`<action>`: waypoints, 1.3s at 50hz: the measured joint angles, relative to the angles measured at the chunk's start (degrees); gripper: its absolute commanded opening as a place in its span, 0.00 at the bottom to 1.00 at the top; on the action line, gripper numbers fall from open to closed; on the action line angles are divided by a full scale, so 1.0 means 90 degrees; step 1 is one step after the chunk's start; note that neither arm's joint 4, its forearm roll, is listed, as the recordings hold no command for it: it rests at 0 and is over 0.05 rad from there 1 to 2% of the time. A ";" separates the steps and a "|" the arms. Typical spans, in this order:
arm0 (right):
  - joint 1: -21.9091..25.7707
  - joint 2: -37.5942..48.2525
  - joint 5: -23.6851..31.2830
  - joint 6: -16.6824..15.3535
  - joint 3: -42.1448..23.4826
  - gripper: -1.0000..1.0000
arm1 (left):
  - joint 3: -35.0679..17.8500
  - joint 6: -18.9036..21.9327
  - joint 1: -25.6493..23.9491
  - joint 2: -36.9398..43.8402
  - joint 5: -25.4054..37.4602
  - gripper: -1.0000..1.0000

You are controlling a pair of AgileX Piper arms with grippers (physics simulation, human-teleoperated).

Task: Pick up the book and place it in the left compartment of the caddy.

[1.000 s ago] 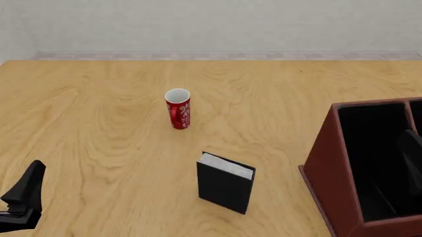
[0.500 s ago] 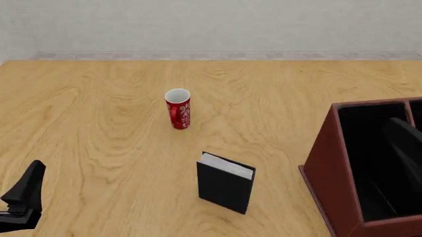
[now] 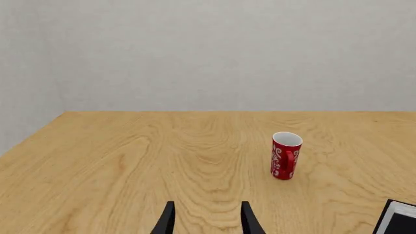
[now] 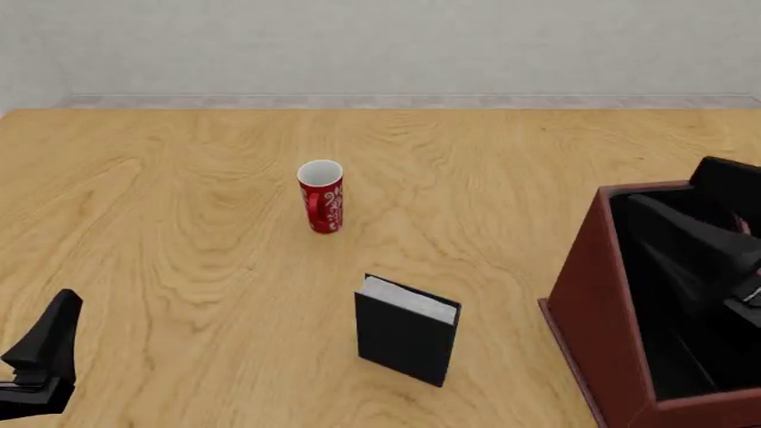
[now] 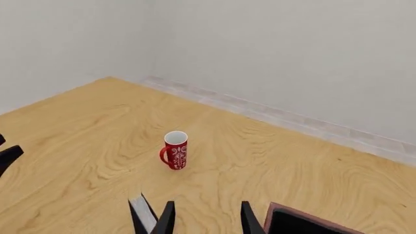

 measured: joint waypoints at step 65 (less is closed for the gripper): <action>0.1884 0.2605 0.0358 -0.0011 -0.0919 1.00 | 0.0000 0.0000 0.0000 0.0000 0.0000 1.00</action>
